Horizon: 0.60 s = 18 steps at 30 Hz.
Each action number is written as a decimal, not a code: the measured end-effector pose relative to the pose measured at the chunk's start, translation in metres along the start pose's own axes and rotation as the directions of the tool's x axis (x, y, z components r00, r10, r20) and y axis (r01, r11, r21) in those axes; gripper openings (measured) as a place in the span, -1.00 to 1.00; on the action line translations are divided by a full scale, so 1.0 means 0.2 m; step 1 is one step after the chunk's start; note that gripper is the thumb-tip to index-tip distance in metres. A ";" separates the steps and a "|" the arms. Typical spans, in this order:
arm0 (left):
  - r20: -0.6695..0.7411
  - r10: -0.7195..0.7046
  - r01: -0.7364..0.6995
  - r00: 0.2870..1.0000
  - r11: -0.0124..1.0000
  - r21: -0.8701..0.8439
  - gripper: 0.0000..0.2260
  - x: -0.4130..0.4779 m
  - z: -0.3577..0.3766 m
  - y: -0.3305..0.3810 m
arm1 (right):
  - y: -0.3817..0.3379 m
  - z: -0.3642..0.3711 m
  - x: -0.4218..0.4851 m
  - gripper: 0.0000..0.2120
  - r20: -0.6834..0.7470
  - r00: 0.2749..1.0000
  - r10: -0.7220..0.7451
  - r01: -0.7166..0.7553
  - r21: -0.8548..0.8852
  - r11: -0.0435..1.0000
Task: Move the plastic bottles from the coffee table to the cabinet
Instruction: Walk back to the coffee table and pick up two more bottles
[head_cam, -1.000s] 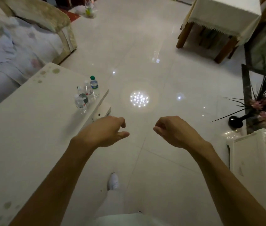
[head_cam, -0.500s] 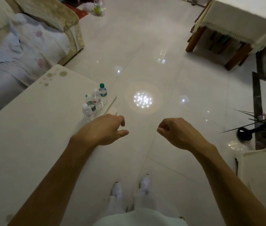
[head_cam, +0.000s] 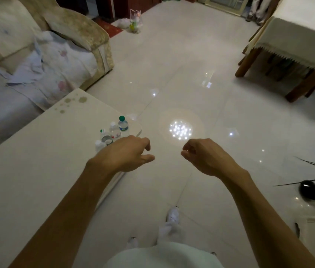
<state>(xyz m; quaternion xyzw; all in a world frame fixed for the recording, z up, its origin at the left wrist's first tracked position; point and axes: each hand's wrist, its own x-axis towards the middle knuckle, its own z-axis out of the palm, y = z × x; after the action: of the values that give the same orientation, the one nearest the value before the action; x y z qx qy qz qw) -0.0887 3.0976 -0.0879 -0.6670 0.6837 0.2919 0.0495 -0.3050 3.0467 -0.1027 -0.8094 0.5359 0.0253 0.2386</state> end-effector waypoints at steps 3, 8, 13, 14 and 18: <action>-0.009 -0.008 0.008 1.000 1.000 -0.003 -0.61 0.15 -0.05 0.12 | 0.13 -0.10 0.10 -0.72 -0.018 1.000 -0.021 0.021 0.000 1.000; -0.004 -0.011 0.011 1.000 1.000 0.008 -0.60 0.38 -0.12 0.35 | 0.38 -0.25 0.22 -0.71 -0.019 1.000 -0.012 0.011 -0.014 1.000; -0.020 -0.010 0.010 1.000 1.000 0.010 -0.60 0.53 -0.16 0.50 | 0.55 -0.34 0.34 -0.71 -0.005 1.000 -0.027 0.027 -0.032 0.999; -0.013 -0.015 0.015 1.000 1.000 0.010 -0.60 0.56 -0.16 0.51 | 0.56 -0.35 0.36 -0.71 0.001 1.000 -0.031 0.031 -0.032 0.999; 0.011 -0.058 0.058 0.998 0.998 0.003 -0.60 0.63 -0.18 0.49 | 0.59 -0.36 0.49 -0.71 0.028 0.998 -0.058 0.059 -0.037 0.998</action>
<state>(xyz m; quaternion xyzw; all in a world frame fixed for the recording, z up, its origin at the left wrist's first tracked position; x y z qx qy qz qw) -0.1829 2.9637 -0.0825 -0.6848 0.6643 0.2930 0.0627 -0.3830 2.8972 -0.1102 -0.8286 0.5083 0.0394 0.2313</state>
